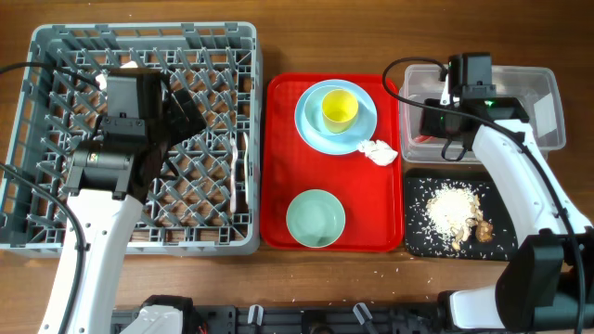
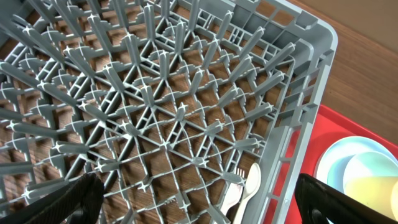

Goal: Sort waste into correct bins and load items into the dishwasher rack
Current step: 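Move the right gripper back to the white tissue and grasp it, then carry the tissue right and drop it into the clear bin, then raise the right gripper above the clear bin and pull back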

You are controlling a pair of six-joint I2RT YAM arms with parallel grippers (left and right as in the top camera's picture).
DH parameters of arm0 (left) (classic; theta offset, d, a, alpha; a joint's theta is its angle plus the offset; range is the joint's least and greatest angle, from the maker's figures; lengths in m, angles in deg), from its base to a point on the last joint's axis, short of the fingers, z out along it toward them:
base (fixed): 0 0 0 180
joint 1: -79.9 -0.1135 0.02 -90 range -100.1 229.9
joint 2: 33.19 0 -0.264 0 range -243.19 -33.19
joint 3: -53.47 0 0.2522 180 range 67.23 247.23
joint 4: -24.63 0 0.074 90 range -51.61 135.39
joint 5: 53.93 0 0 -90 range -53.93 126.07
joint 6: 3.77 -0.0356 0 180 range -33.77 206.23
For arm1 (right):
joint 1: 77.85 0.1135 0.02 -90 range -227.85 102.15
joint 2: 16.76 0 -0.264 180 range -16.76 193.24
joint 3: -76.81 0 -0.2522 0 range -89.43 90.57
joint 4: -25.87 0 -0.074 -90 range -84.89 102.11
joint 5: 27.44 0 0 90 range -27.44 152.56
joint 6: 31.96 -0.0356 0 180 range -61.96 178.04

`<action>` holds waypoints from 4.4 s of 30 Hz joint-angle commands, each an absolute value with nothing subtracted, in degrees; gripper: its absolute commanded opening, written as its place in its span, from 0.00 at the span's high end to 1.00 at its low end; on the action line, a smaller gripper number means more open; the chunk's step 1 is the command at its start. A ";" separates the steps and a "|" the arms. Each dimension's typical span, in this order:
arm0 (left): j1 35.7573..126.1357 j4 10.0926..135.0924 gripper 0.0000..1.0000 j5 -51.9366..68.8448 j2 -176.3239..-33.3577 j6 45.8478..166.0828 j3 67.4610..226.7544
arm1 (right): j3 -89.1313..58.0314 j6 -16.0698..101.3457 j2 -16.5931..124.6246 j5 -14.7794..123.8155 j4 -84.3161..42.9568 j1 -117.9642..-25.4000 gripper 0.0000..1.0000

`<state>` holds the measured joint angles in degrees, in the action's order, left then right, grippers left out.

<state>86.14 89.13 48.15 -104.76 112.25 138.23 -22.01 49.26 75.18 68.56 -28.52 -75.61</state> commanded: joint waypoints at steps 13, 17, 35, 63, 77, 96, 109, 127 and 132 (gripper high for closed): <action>85.72 89.00 0.00 47.84 -104.55 112.38 139.15 | -23.34 57.57 62.64 45.28 -42.13 -58.97 0.48; 85.72 89.00 0.00 47.84 -104.55 112.38 139.15 | -25.79 49.94 64.32 62.42 -39.75 -50.54 0.76; 85.72 89.00 0.00 47.84 -104.55 112.38 139.15 | -26.18 56.58 82.55 77.41 -27.90 -50.01 0.53; 85.72 89.00 0.00 47.84 -104.55 112.38 139.15 | -26.18 61.72 86.22 73.37 -27.16 -53.51 0.53; 85.72 89.00 0.00 47.84 -104.55 112.38 139.15 | -26.88 64.01 86.22 74.75 -26.13 -55.37 0.54; 85.72 89.00 0.00 47.84 -104.55 112.38 139.15 | -20.43 60.39 67.27 69.92 -31.60 -56.28 0.96; 85.72 89.00 0.00 47.84 -104.55 112.38 139.15 | -22.36 56.50 76.78 74.68 -19.62 -78.16 0.50; 85.72 89.00 0.00 47.84 -104.55 112.38 139.15 | -19.04 32.12 54.70 29.42 -27.86 -78.03 0.00; 85.72 89.00 0.00 47.84 -104.55 112.38 139.15 | -19.04 30.42 55.16 29.44 -31.47 -78.03 0.00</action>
<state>86.14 89.13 48.12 -104.76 112.25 138.23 -19.30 33.46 54.70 31.47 -31.09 -78.16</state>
